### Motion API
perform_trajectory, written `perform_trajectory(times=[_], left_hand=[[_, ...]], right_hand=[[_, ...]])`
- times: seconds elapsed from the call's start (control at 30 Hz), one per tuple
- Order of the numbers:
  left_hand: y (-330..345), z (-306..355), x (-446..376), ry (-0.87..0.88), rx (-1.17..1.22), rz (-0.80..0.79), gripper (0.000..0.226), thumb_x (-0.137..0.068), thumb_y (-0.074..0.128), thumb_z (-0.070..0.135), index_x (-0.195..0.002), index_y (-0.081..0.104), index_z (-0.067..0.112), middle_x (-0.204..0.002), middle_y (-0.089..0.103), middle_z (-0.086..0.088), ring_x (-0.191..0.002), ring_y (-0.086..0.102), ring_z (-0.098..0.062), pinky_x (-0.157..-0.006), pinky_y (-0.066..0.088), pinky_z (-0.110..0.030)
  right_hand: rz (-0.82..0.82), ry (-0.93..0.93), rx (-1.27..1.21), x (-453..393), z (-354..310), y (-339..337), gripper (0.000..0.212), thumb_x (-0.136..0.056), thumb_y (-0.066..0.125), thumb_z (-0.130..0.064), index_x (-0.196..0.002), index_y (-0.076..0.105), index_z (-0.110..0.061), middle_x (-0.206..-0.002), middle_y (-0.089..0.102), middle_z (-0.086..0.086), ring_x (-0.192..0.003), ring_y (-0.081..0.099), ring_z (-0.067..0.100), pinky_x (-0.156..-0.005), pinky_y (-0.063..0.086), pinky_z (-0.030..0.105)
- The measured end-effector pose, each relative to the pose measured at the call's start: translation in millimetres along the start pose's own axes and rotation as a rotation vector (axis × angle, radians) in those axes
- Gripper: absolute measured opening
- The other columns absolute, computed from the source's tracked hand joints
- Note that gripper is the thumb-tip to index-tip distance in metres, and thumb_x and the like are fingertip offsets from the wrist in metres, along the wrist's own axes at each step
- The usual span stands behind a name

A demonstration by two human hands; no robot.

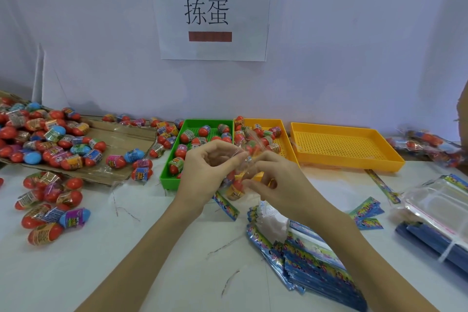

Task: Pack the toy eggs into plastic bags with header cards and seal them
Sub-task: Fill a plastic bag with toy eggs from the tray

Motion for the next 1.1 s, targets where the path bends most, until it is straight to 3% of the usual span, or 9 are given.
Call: perform_trajectory(times=[0.17,0.27,0.47,0.53,0.6,0.67,0.77,0.9,1.1], left_hand=[[-2.4,2.5,-2.5,-0.099,-0.039,-0.167,0.037,-0.081,0.083,0.043,-0.114,0.074,0.029,-0.105,0.079,0.009,-0.097,0.076,-0.011,-0.080,0.060,-0.023],[-4.7,4.8,-2.3,-0.106,-0.070,-0.266,0.048,-0.078,0.088,0.032,-0.122,0.070,0.024,-0.107,0.079,0.006,-0.098,0.076,-0.017,-0.082,0.062,-0.028],[-26.9,5.8,-10.8,-0.064,-0.092,0.034,0.039,-0.079,0.088,0.018,-0.114,0.071,0.021,-0.099,0.080,0.006,-0.092,0.076,-0.012,-0.075,0.063,-0.027],[-35.6,3.3,-13.1,-0.040,-0.131,0.165,0.038,-0.080,0.089,0.018,-0.114,0.072,0.019,-0.099,0.078,0.007,-0.090,0.074,-0.005,-0.075,0.061,-0.021],[-39.6,1.6,-14.2,-0.031,-0.155,0.227,0.039,-0.080,0.089,0.018,-0.116,0.073,0.017,-0.102,0.077,0.009,-0.092,0.072,0.000,-0.077,0.058,-0.014],[-39.8,-0.5,-14.4,-0.041,-0.160,0.226,0.040,-0.081,0.089,0.019,-0.118,0.073,0.017,-0.106,0.076,0.006,-0.094,0.072,-0.002,-0.078,0.058,-0.016],[-37.1,-1.3,-13.8,-0.076,-0.131,0.194,0.043,-0.080,0.089,0.019,-0.119,0.072,0.016,-0.105,0.077,0.005,-0.094,0.074,-0.005,-0.075,0.061,-0.021],[-30.6,-0.6,-12.9,-0.113,-0.027,0.105,0.039,-0.078,0.089,0.015,-0.114,0.072,0.015,-0.100,0.079,0.000,-0.087,0.077,-0.010,-0.060,0.061,-0.021],[-31.3,-2.3,-13.1,-0.125,-0.062,0.093,0.040,-0.077,0.089,0.019,-0.114,0.072,0.019,-0.104,0.079,0.000,-0.093,0.077,-0.013,-0.070,0.063,-0.026]], right_hand=[[0.183,-0.052,-0.056,1.1,0.8,-16.0,0.005,-0.095,0.073,-0.016,-0.098,0.077,-0.014,-0.101,0.062,-0.003,-0.071,0.060,0.008,-0.063,0.045,0.013],[0.253,-0.087,-0.137,1.2,-0.4,-21.3,0.012,-0.096,0.071,-0.011,-0.105,0.074,-0.017,-0.102,0.066,-0.006,-0.072,0.065,0.011,-0.063,0.053,0.021],[0.486,-0.015,-0.214,0.1,19.2,-24.8,0.029,-0.100,0.059,0.002,-0.120,0.065,-0.018,-0.102,0.067,-0.003,-0.076,0.070,0.016,-0.064,0.059,0.033],[0.430,0.027,-0.113,-3.6,25.8,-17.3,0.032,-0.100,0.060,0.001,-0.124,0.063,-0.019,-0.111,0.066,-0.004,-0.093,0.068,0.009,-0.080,0.060,0.033],[0.206,0.005,-0.007,-8.8,28.9,-2.0,0.034,-0.104,0.056,-0.008,-0.134,0.062,-0.021,-0.133,0.063,-0.006,-0.123,0.059,0.010,-0.106,0.050,0.033],[0.000,-0.047,0.159,-12.8,29.6,12.9,0.038,-0.109,0.045,-0.020,-0.145,0.055,-0.026,-0.150,0.053,-0.011,-0.142,0.043,0.009,-0.116,0.037,0.033],[-0.067,-0.027,0.287,-15.6,29.4,19.1,0.038,-0.111,0.037,-0.029,-0.146,0.053,-0.033,-0.155,0.045,-0.015,-0.139,0.043,0.010,-0.108,0.041,0.037],[-0.007,0.026,0.257,-14.6,31.4,15.8,0.033,-0.107,0.046,-0.041,-0.136,0.059,-0.032,-0.135,0.047,-0.004,-0.098,0.056,0.011,-0.080,0.051,0.029],[-0.046,0.025,0.355,-14.0,30.6,22.1,0.038,-0.108,0.041,-0.044,-0.130,0.066,-0.028,-0.149,0.049,-0.002,-0.126,0.053,0.019,-0.099,0.046,0.037]])
Point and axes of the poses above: each hand's wrist, its own x-axis away from the middle knuckle, its own y-axis out of the palm, z = x × y, the point moved 3 cm from there along -x, towards the middle knuckle
